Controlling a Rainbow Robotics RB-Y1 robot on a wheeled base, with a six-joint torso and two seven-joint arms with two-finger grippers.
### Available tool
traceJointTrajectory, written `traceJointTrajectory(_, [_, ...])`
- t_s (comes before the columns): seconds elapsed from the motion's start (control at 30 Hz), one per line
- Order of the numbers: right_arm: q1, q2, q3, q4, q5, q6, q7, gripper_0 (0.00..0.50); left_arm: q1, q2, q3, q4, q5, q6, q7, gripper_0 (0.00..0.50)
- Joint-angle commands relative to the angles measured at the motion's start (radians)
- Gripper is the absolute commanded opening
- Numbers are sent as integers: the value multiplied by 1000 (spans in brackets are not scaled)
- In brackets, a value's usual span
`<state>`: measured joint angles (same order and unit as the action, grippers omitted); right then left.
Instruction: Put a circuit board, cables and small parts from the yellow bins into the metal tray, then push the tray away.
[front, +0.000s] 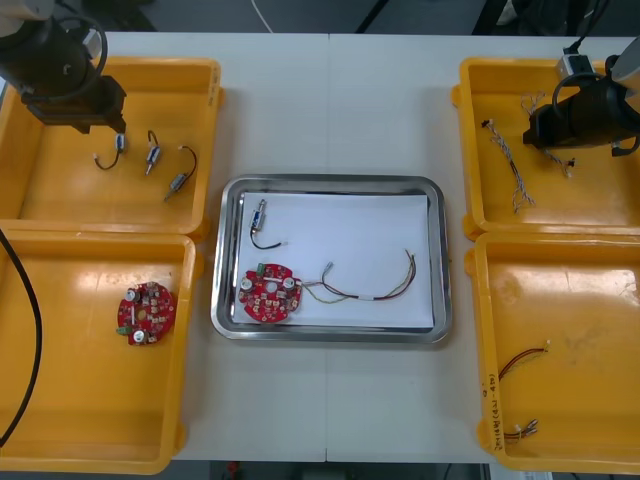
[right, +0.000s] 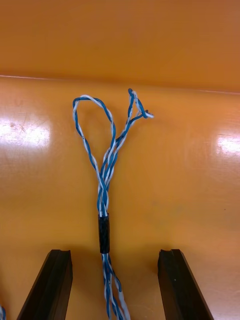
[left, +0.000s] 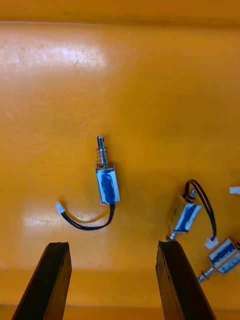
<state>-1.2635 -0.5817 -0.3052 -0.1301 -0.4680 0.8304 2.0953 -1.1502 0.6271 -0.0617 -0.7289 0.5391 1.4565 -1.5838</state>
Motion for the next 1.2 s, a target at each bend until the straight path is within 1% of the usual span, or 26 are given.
traceJointTrajectory(0.03, [7,16,21,-16,-11,-11,-26,500,-62,-6,23,42,-16,-68,-101,500])
traceJointTrajectory(0.07, [7,16,21,-19,-11,-11,-26,500,-62,-10,25,52,-18,-88,-102,500])
traceJointTrajectory(0.1, [7,17,21,-16,-11,-11,-26,410,-62,-15,25,63,-21,-108,-104,500])
traceJointTrajectory(0.13, [7,16,21,-19,-11,-11,-26,292,-62,-18,25,66,-22,-116,-105,500])
traceJointTrajectory(0.17, [7,16,21,-16,-11,-11,-24,30,-62,-21,25,75,-22,-133,-105,500])
traceJointTrajectory(0.2, [9,17,21,-19,-11,-11,-23,0,-62,-24,25,86,-19,-147,-107,500])
traceJointTrajectory(0.47, [7,17,21,-19,-11,-11,-20,0,-60,-43,20,137,-13,-219,-121,500])
traceJointTrajectory(0.63, [9,16,23,-29,-9,-10,-20,0,-60,-53,-18,174,-7,-285,-121,500])
traceJointTrajectory(0.73, [7,16,24,-71,23,22,-24,0,-60,-61,-23,192,2,-306,-121,500])
traceJointTrajectory(0.83, [7,10,26,-155,80,113,-37,0,-60,-66,-24,204,4,-315,-122,500])
traceJointTrajectory(0.87, [7,10,26,-171,84,130,-38,0,-60,-66,-27,207,4,-317,-122,500])
traceJointTrajectory(0.93, [7,0,24,-230,94,210,-46,0,-60,-69,-40,224,9,-331,-124,500])
traceJointTrajectory(0.97, [7,-1,24,-246,95,230,-47,0,-60,-69,-41,229,12,-335,-125,500])
traceJointTrajectory(1.0, [9,-7,26,-292,104,295,-51,0,-59,-72,-47,238,15,-351,-128,500])
traceJointTrajectory(1.1, [9,-20,24,-353,111,394,-57,0,-48,-73,-49,241,21,-366,-130,500])
traceJointTrajectory(1.17, [9,-29,26,-414,118,490,-60,0,-36,-73,-52,241,25,-381,-133,500])
traceJointTrajectory(1.2, [9,-30,26,-427,118,512,-61,0,-34,-73,-53,241,27,-384,-133,500])
